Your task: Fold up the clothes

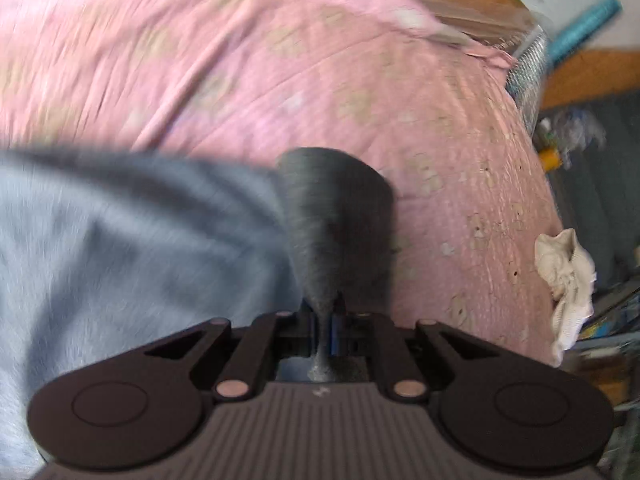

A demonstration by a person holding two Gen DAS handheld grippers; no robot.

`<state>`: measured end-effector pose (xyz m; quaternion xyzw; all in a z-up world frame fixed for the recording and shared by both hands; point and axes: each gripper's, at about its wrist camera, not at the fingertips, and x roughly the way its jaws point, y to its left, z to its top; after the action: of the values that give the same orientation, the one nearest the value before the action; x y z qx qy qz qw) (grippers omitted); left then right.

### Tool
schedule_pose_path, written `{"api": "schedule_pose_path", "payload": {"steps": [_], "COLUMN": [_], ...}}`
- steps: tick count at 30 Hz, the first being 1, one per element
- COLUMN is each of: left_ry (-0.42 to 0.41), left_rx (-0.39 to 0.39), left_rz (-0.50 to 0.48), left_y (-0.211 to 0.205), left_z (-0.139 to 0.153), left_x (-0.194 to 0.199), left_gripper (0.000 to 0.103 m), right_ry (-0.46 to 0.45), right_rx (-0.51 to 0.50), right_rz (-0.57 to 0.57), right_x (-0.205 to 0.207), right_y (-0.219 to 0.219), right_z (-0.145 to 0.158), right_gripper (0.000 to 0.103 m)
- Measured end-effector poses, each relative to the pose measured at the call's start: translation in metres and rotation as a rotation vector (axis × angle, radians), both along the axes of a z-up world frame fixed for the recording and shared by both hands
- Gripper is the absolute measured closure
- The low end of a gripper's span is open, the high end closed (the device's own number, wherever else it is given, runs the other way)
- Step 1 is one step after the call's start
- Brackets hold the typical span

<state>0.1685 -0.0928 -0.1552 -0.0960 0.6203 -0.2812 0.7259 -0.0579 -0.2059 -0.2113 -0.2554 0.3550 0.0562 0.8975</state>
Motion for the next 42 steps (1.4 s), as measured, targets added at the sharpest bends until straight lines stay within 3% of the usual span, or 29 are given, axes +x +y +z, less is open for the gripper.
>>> {"api": "schedule_pose_path", "payload": {"steps": [2,3,4,6,9,10,12,15,18,20,23,24,25,29,33,35,36,37,38,39,40,42], "left_ry": [0.034,0.040,0.040,0.049,0.050,0.045,0.034,0.042,-0.017,-0.072,-0.153,-0.178,-0.198,-0.229,-0.200,-0.150,-0.139,-0.130,-0.120,-0.109,-0.100,-0.099], "left_rx": [-0.046,-0.057,-0.064,-0.101,-0.138,-0.146,-0.154,-0.181,-0.169,-0.172,-0.131,-0.127,-0.134,-0.179,-0.085,0.002,0.021,0.038,0.054,0.047,0.042,0.047], "left_rz": [0.028,0.038,0.051,0.072,0.095,0.099,0.102,0.106,0.102,0.101,0.067,0.052,0.032,-0.022,0.043,0.071,0.104,0.138,0.173,0.212,0.244,0.293], "left_y": [0.022,0.029,0.036,0.043,0.051,0.054,0.057,0.069,0.077,0.077,0.064,0.057,0.051,0.028,0.008,0.000,0.001,0.002,0.003,0.005,0.005,0.001], "left_z": [-0.026,-0.037,-0.044,-0.052,-0.057,-0.056,-0.055,-0.050,-0.035,-0.023,-0.009,-0.003,0.004,0.019,0.000,-0.022,-0.029,-0.036,-0.043,-0.042,-0.039,-0.030], "left_x": [0.004,0.006,0.007,0.006,0.005,0.006,0.008,0.004,-0.014,-0.033,-0.055,-0.062,-0.068,-0.095,-0.107,-0.110,-0.113,-0.117,-0.121,-0.125,-0.129,-0.139], "left_gripper": [0.093,0.090,0.087,0.086,0.083,0.082,0.081,0.077,0.076,0.076,0.077,0.077,0.077,0.076,0.076,0.076,0.082,0.087,0.087,0.087,0.086,0.081], "right_ry": [0.032,0.040,0.057,0.075,0.167,0.210,0.280,0.237,0.136,0.135,0.355,0.367,0.370,0.242,0.257,0.344,0.375,0.376,0.374,0.386,0.400,0.428], "right_rx": [-0.097,-0.114,-0.117,-0.104,0.039,0.099,0.270,0.496,0.649,0.686,0.640,0.636,0.635,0.664,0.671,0.661,0.639,0.631,0.652,0.686,0.720,0.789], "right_rz": [0.043,0.052,0.048,0.041,0.003,-0.021,-0.097,-0.221,-0.298,-0.294,-0.264,-0.232,-0.197,-0.128,0.019,0.045,0.055,0.060,0.055,0.038,0.021,-0.015], "right_x": [0.001,0.000,0.000,-0.006,-0.023,-0.028,-0.026,-0.031,-0.027,-0.012,0.019,0.022,0.023,0.057,0.139,0.186,0.203,0.217,0.228,0.233,0.239,0.249], "right_y": [0.016,0.020,0.021,0.023,0.015,0.011,-0.011,-0.042,-0.062,-0.067,-0.067,-0.070,-0.074,-0.109,-0.110,-0.109,-0.107,-0.110,-0.117,-0.127,-0.137,-0.158], "right_z": [-0.011,-0.012,-0.010,-0.005,0.009,0.014,0.023,0.048,0.062,0.054,0.016,0.020,0.025,0.071,0.064,0.036,0.021,0.011,0.007,0.008,0.009,0.011], "right_gripper": [0.081,0.075,0.061,0.060,0.060,0.065,0.068,0.068,0.067,0.066,0.068,0.068,0.069,0.068,0.070,0.072,0.079,0.092,0.101,0.101,0.088,0.083]}}
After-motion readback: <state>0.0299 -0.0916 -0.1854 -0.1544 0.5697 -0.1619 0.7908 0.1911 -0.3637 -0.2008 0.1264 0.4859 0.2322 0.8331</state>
